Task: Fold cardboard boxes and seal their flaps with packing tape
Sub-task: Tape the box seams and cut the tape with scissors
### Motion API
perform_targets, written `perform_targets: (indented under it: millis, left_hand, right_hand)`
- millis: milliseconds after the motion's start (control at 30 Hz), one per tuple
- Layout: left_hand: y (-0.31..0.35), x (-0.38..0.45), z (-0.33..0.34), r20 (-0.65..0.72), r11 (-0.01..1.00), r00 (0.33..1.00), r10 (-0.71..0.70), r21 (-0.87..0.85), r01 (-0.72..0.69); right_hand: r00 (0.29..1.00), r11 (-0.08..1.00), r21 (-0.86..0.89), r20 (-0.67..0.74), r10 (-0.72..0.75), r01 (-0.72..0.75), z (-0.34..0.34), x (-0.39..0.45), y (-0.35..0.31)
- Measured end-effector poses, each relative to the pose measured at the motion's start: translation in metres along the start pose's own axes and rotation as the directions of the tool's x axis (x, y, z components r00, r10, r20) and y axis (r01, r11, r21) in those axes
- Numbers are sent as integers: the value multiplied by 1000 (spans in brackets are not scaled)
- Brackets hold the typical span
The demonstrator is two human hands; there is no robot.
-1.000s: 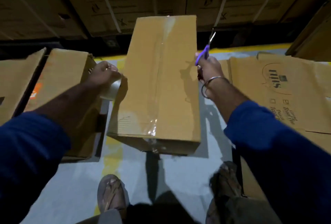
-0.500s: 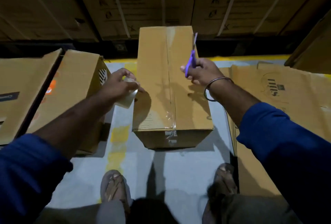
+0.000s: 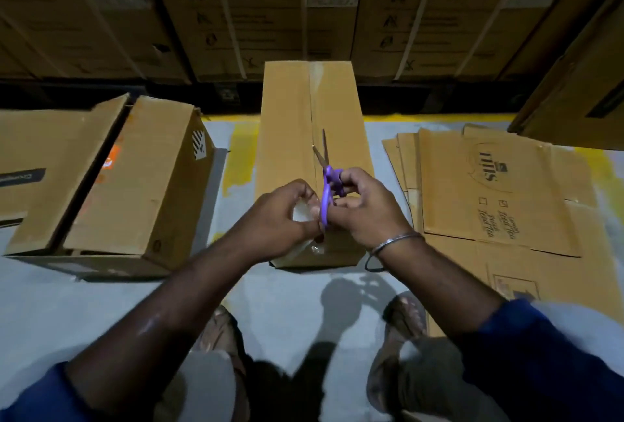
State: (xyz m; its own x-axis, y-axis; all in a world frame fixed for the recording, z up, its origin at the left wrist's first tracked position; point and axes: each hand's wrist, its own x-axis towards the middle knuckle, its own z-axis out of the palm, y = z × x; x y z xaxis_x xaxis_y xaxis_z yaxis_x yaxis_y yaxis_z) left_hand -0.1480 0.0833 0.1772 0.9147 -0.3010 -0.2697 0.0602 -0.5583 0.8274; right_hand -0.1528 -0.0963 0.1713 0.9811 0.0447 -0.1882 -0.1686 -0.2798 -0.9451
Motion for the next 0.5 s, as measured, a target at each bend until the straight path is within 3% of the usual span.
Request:
perform_targets:
  millis: [133, 300, 500]
  left_hand:
    - [0, 6, 0, -36, 992, 999, -2, 127, 7]
    - [0, 22, 1, -7, 979, 997, -81, 187, 81]
    - [-14, 34, -5, 143, 993, 983, -119, 39, 115]
  right_hand:
    - [997, 986, -165, -73, -34, 21, 0, 10, 1]
    - [995, 974, -224, -95, -6, -16, 4, 26, 4]
    - [995, 972, -219, -68, 73, -86, -3, 43, 10]
